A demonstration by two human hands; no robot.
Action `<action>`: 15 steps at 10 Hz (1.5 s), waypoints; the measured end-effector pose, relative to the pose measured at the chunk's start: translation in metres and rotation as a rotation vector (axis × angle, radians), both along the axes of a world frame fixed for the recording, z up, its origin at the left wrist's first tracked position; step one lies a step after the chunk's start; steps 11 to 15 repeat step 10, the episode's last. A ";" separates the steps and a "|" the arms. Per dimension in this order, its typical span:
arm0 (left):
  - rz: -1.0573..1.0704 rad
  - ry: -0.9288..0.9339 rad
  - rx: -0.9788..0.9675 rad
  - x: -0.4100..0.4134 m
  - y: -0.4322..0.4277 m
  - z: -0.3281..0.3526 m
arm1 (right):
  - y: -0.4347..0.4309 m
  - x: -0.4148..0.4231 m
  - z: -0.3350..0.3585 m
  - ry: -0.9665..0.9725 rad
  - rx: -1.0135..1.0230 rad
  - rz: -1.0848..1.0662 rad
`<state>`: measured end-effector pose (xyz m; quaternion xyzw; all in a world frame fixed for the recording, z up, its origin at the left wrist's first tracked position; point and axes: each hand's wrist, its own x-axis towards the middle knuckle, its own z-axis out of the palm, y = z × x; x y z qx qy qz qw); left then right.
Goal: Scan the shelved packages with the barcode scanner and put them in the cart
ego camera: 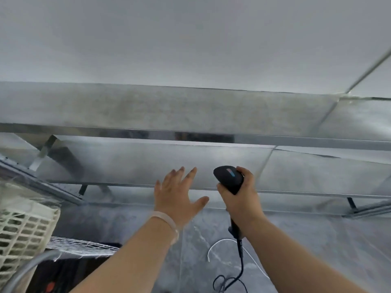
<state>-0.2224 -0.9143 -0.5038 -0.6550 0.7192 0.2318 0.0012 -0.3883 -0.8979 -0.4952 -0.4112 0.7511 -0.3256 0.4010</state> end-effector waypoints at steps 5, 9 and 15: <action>-0.048 -0.036 -0.030 0.006 -0.117 -0.175 | -0.181 0.010 -0.184 0.028 0.107 0.066; -0.046 0.010 -0.025 0.004 -0.154 -0.221 | -0.236 0.005 -0.257 -0.009 0.176 0.025; -0.057 0.013 -0.039 0.008 -0.152 -0.224 | -0.237 0.005 -0.263 -0.001 0.161 0.003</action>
